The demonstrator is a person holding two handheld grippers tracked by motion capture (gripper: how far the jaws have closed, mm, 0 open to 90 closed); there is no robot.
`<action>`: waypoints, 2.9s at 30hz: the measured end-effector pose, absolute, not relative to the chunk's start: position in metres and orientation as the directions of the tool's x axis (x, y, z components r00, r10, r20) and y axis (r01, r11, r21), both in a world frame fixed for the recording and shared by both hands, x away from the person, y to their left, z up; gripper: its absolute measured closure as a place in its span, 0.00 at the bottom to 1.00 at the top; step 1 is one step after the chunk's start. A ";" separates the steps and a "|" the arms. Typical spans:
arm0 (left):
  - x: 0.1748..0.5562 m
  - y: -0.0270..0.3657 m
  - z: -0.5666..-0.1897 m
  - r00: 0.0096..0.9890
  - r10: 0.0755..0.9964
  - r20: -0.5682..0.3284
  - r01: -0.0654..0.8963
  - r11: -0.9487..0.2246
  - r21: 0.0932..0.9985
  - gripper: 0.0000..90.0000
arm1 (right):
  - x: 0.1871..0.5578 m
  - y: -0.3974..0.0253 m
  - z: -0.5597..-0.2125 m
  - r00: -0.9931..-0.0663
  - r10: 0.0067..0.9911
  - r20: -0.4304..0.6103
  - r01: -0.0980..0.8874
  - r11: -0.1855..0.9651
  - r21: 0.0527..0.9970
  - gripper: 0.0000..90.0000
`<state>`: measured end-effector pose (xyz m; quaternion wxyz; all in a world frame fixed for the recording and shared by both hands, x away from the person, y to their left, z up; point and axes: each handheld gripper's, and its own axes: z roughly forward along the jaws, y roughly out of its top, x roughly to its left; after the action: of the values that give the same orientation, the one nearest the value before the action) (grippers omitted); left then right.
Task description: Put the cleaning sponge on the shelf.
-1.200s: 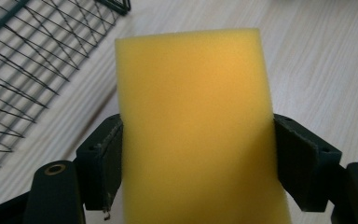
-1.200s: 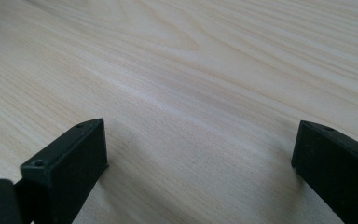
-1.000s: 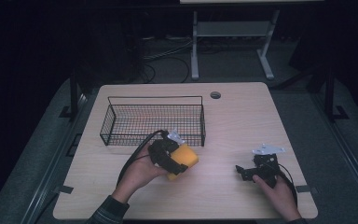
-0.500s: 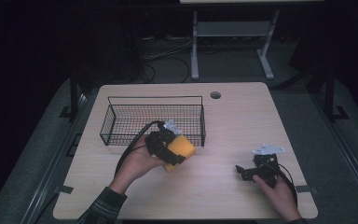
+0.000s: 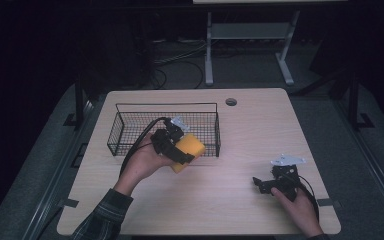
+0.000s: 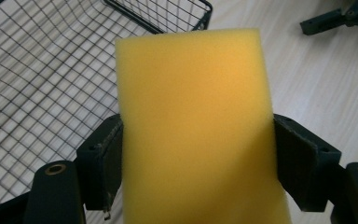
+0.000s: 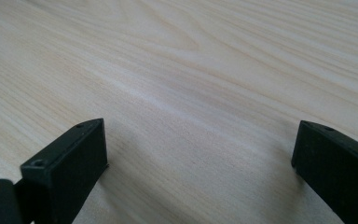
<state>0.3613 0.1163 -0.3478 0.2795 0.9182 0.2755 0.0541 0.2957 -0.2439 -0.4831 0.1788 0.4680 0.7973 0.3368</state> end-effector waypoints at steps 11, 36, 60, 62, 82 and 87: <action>0.381 0.129 -0.344 0.815 0.579 -0.038 0.500 -0.668 0.551 0.28 | 0.296 -0.244 -0.483 -0.498 0.867 0.030 0.626 0.335 0.704 0.03; 0.425 0.168 -0.336 0.738 0.675 0.013 0.551 -0.614 0.565 0.28 | 0.296 -0.244 -0.483 -0.497 0.867 0.030 0.626 0.335 0.704 0.03; 0.452 0.219 -0.342 0.639 0.767 0.055 0.594 -0.537 0.598 0.28 | 0.296 -0.244 -0.483 -0.498 0.867 0.030 0.626 0.336 0.704 0.03; 0.454 0.223 -0.344 0.631 0.774 0.055 0.602 -0.533 0.594 0.28 | 0.296 -0.244 -0.483 -0.498 0.866 0.029 0.625 0.336 0.704 0.03; 0.461 0.260 -0.369 0.568 0.822 0.044 0.669 -0.493 0.556 0.28 | 0.296 -0.244 -0.483 -0.498 0.867 0.030 0.626 0.335 0.704 0.03; 0.462 0.266 -0.377 0.559 0.828 0.040 0.683 -0.487 0.545 0.28 | 0.296 -0.244 -0.483 -0.498 0.867 0.030 0.626 0.335 0.704 0.03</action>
<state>0.4617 0.2656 -0.3772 0.2421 0.8490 0.4449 0.1504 0.2958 -0.2440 -0.4832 0.1789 0.4682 0.7972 0.3364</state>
